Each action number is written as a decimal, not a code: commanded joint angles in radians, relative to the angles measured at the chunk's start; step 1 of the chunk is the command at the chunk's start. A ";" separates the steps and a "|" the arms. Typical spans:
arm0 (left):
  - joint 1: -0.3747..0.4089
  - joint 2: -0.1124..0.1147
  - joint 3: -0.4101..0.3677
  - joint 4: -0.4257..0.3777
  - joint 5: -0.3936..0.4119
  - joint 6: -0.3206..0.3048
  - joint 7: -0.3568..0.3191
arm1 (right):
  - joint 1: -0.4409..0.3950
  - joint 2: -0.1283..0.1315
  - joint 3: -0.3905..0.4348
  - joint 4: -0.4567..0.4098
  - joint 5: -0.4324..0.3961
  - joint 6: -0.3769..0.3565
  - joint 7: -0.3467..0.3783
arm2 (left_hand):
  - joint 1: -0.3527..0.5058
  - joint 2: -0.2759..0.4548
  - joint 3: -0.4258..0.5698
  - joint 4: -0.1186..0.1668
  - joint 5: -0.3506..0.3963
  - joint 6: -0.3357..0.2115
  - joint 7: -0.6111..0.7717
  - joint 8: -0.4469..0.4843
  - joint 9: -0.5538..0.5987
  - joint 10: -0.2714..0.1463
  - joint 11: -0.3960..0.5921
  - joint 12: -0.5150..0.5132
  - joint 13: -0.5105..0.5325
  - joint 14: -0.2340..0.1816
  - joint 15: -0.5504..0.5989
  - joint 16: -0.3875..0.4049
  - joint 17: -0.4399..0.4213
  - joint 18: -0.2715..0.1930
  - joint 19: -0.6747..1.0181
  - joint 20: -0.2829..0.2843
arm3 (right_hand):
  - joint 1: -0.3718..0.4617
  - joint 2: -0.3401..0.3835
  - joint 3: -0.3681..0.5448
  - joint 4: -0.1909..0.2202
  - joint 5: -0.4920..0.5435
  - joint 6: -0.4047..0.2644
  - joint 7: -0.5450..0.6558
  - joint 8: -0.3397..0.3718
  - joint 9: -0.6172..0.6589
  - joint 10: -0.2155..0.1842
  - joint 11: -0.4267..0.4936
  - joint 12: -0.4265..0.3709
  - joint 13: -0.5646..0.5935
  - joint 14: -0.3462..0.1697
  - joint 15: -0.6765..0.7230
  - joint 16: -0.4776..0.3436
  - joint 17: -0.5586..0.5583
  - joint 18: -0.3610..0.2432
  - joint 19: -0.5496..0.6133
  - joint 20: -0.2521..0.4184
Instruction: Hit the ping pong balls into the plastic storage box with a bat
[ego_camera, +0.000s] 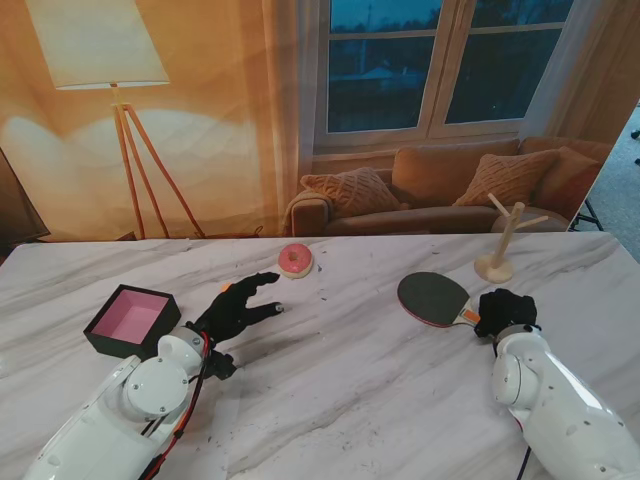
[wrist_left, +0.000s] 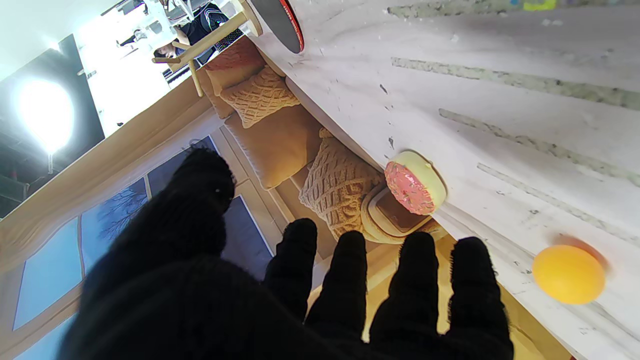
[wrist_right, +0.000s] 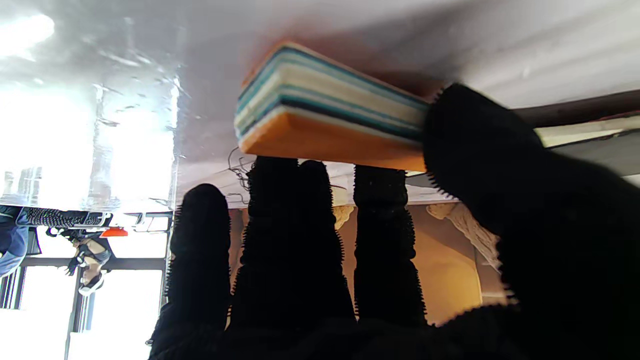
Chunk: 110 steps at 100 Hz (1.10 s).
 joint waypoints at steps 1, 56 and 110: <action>0.001 -0.006 0.001 0.003 -0.002 0.000 -0.012 | -0.025 0.003 0.005 -0.023 -0.012 -0.006 0.018 | -0.006 0.008 -0.032 0.000 0.030 -0.024 -0.014 -0.012 0.007 0.007 -0.017 -0.010 0.005 -0.004 -0.011 -0.005 -0.013 -0.007 -0.018 -0.004 | 0.075 0.093 0.078 0.011 0.137 -0.108 0.091 0.060 -0.004 -0.019 -0.019 -0.023 -0.026 0.008 -0.047 -0.026 -0.033 0.000 -0.042 -0.028; 0.005 -0.007 -0.002 0.001 -0.010 -0.003 -0.009 | -0.097 -0.004 0.112 -0.174 0.004 -0.062 0.048 | -0.002 0.018 -0.051 0.001 0.028 -0.022 -0.018 -0.014 0.008 0.007 -0.020 -0.011 0.005 -0.004 -0.014 -0.005 -0.014 -0.008 -0.027 -0.002 | 0.123 0.242 -0.017 0.019 0.001 -0.127 0.110 0.239 0.343 0.039 -0.217 -0.241 0.203 0.163 -0.372 -0.235 0.081 0.099 -0.085 -0.116; 0.005 -0.007 -0.003 0.001 -0.016 -0.008 -0.010 | -0.172 -0.006 0.215 -0.326 0.004 -0.184 0.055 | 0.002 0.025 -0.071 0.002 0.030 -0.023 -0.019 -0.015 0.010 0.008 -0.023 -0.012 0.007 -0.001 -0.015 -0.004 -0.014 -0.006 -0.029 0.003 | 0.175 0.283 -0.060 0.034 -0.007 -0.120 0.120 0.243 0.573 0.022 0.074 0.007 0.544 0.118 0.174 -0.056 0.438 0.087 0.343 -0.023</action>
